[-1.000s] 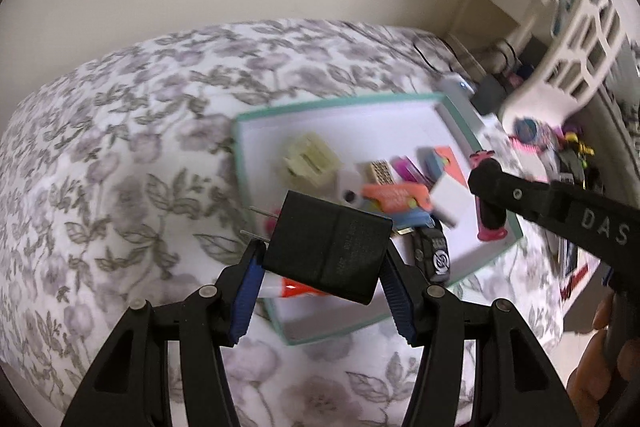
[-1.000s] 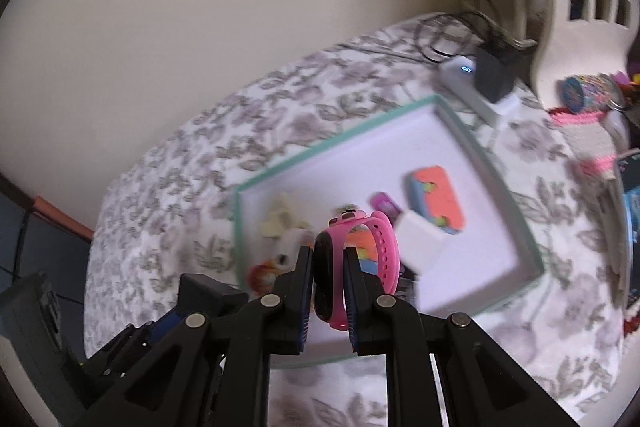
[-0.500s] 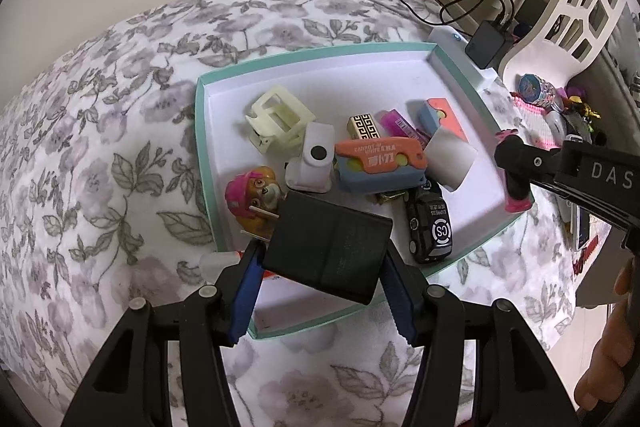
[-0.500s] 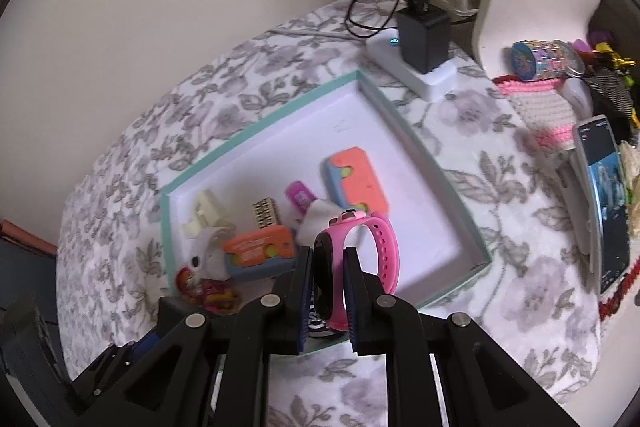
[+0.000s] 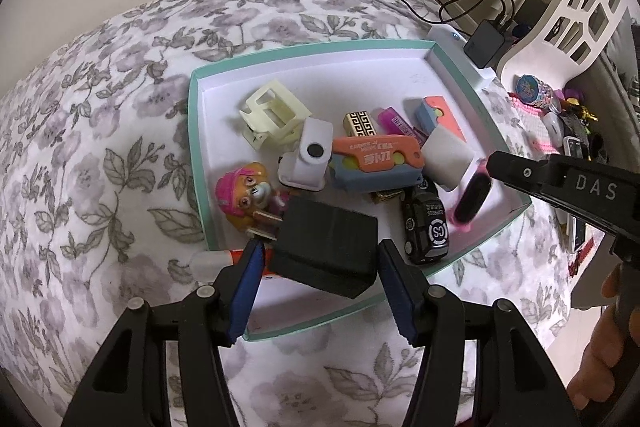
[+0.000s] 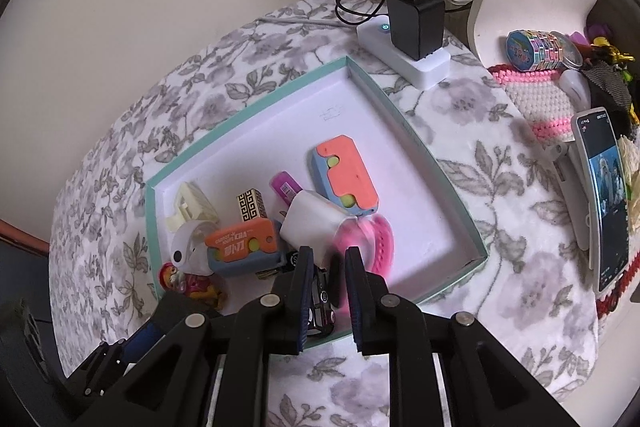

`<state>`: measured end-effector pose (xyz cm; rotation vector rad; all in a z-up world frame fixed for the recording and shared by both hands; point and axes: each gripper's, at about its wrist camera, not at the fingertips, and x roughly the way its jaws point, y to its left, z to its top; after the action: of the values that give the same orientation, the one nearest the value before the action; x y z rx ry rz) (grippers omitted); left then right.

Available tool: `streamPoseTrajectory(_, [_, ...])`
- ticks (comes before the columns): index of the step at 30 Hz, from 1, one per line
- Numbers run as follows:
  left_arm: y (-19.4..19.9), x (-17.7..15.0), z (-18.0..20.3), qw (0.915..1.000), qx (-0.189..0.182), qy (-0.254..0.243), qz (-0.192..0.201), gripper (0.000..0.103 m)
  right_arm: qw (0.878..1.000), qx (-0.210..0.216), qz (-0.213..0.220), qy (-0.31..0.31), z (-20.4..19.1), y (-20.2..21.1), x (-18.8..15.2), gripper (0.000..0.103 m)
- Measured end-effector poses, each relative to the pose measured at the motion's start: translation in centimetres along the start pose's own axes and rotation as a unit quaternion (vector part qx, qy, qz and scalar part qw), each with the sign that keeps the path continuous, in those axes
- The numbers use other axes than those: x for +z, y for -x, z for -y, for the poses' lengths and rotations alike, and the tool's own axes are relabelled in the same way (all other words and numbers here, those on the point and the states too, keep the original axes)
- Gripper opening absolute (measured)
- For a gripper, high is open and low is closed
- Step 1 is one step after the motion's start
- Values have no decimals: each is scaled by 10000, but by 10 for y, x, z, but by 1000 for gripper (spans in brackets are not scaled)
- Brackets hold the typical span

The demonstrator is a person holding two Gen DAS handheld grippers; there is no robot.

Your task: Organize rigid objects

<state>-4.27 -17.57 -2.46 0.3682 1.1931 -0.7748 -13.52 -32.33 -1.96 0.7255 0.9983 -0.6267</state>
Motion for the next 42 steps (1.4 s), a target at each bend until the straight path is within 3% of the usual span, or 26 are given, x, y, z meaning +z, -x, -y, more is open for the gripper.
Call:
streamPoseTrajectory(9, [12,3,-6,9996,-62,131,226,63,9999,-1,-21,154,-7,0,-1,19])
streamPoseTrajectory(16, [22,7,-36,9970,69,658,411,65,9987,-33,-29,498,-23,-1,-5,19])
streamPoseTrajectory(21, [26,6,-63,9922,440,1016,566,84,9965,-23,-51,838,-42,-3,-13,19])
streamPoseTrajectory(23, [29,4,-74,9898,592,1128,630,85,9952,-53,-45,975,-49,-4,-17,21])
streamPoseTrajectory(26, [34,-1,-89,9863,796,1245,728,90,9937,-32,-56,1120,-57,-4,-24,31])
streamPoseTrajectory(28, [38,-5,-99,9843,882,1320,770,100,9930,-29,-13,1184,-60,-3,-28,44])
streamPoseTrajectory(31, [44,-13,-110,9817,989,1400,828,100,9918,-52,154,1265,-65,2,-32,62])
streamPoseTrajectory(34, [48,-22,-117,9809,1061,1393,841,100,9899,-52,304,1381,-69,7,-37,73])
streamPoseTrajectory(40, [53,-33,-122,9817,868,1452,875,100,9861,-28,527,1577,-79,16,-47,103])
streamPoseTrajectory(42, [55,-36,-120,9823,816,1431,894,100,9842,-99,617,1658,-82,19,-51,103])
